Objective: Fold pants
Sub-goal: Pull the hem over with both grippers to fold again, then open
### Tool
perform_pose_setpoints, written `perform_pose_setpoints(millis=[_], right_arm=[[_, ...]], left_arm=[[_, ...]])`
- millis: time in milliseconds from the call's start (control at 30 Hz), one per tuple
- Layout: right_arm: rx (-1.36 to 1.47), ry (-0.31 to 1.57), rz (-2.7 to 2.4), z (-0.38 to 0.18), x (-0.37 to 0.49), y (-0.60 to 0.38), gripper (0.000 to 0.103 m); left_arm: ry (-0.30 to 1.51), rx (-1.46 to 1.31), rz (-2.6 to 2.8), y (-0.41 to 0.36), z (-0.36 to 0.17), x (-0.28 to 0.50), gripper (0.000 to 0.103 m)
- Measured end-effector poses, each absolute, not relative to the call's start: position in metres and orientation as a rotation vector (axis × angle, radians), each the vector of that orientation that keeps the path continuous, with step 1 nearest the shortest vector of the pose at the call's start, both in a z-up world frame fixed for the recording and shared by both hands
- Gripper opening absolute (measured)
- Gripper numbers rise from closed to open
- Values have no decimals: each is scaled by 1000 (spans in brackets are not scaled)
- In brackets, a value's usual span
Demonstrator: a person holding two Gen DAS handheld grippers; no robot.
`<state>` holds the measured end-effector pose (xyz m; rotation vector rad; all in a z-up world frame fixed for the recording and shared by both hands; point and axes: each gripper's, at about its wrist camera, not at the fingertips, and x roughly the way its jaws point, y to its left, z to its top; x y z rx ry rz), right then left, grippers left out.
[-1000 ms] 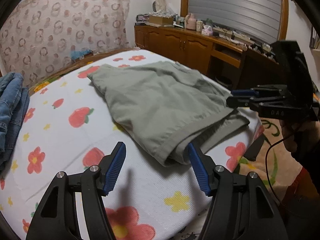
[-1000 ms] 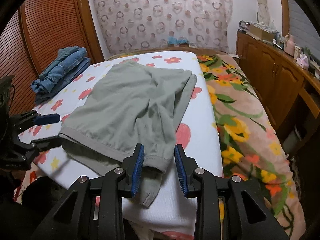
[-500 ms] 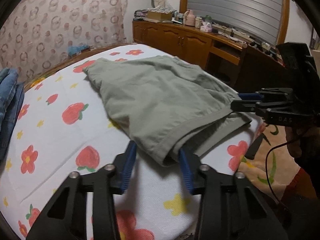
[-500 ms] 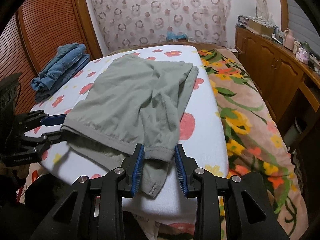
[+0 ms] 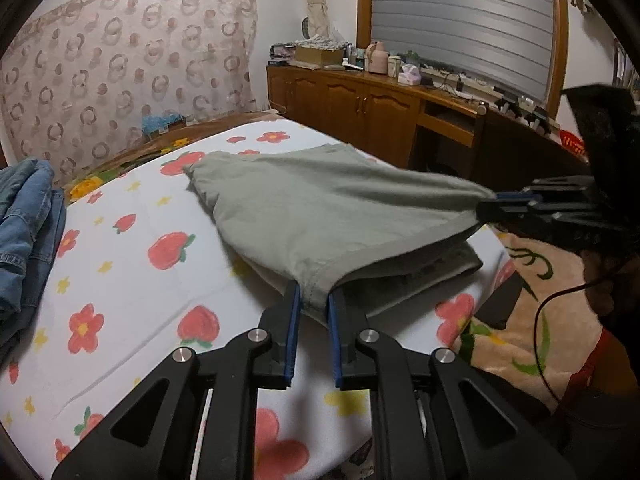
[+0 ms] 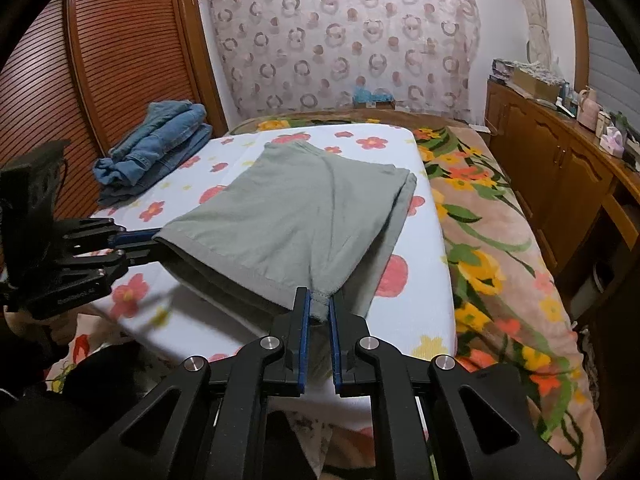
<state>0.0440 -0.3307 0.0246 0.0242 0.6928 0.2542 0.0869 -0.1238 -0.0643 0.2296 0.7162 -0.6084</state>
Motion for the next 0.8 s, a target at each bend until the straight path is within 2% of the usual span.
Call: perform_pose_setpoints(millis=[200,300,433,533,800], right_arm=[[42,722,284,16,34,-325,9],[51,749,275,7,38,-328,9],[52,774,260,1,46,-328,9],[59,780,253,0,49,-327,9],[52,742,247,9,42,-324,11]], left_arm=[[767,230,-595,-119,-80,88,15],[767,221,-595,-115,-78,86,20],[746,226,-593,-111,-71,81,33],[720,221,-582,-105,-63,78,54],[715,187,-558,-101,-57,95,54]])
